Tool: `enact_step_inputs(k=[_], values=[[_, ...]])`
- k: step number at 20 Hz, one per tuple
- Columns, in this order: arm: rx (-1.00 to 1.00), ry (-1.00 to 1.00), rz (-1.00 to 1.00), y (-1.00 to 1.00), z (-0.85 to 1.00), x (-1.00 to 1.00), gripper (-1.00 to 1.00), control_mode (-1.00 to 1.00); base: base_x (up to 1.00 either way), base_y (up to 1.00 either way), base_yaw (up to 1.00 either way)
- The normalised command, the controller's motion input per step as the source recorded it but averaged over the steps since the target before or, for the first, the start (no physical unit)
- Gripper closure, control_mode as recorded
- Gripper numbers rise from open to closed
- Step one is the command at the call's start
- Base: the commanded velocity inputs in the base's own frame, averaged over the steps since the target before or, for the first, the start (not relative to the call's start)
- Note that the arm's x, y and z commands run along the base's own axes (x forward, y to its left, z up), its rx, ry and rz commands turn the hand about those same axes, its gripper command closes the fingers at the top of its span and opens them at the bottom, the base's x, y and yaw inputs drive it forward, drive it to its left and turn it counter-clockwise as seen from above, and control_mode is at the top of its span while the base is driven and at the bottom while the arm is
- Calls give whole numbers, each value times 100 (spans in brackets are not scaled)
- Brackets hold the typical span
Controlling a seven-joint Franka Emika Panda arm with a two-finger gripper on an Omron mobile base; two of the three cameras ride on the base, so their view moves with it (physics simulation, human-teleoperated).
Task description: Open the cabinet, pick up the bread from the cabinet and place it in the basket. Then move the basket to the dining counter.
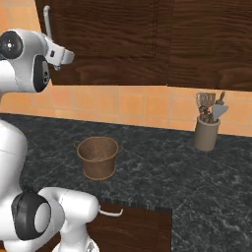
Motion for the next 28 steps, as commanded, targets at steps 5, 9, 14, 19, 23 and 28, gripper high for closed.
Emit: enact_step_inputs(k=[5, 9, 14, 19, 23, 28], values=[[1, 6, 0, -41, 30, -100, 100, -100, 0, 0, 0], [6, 0, 0, -67, 15, -100, 100, -100, 0, 0, 0], [1, 0, 0, -60, 0, -100, 100, -100, 0, 0, 0], [0, 8, 0, -73, 10, -100, 100, -100, 0, 0, 0], [0, 17, 0, 17, -12, -81, 100, -100, 0, 0, 0], [13, 25, -10, 100, -93, 27, 100, -100, 0, 0, 0]])
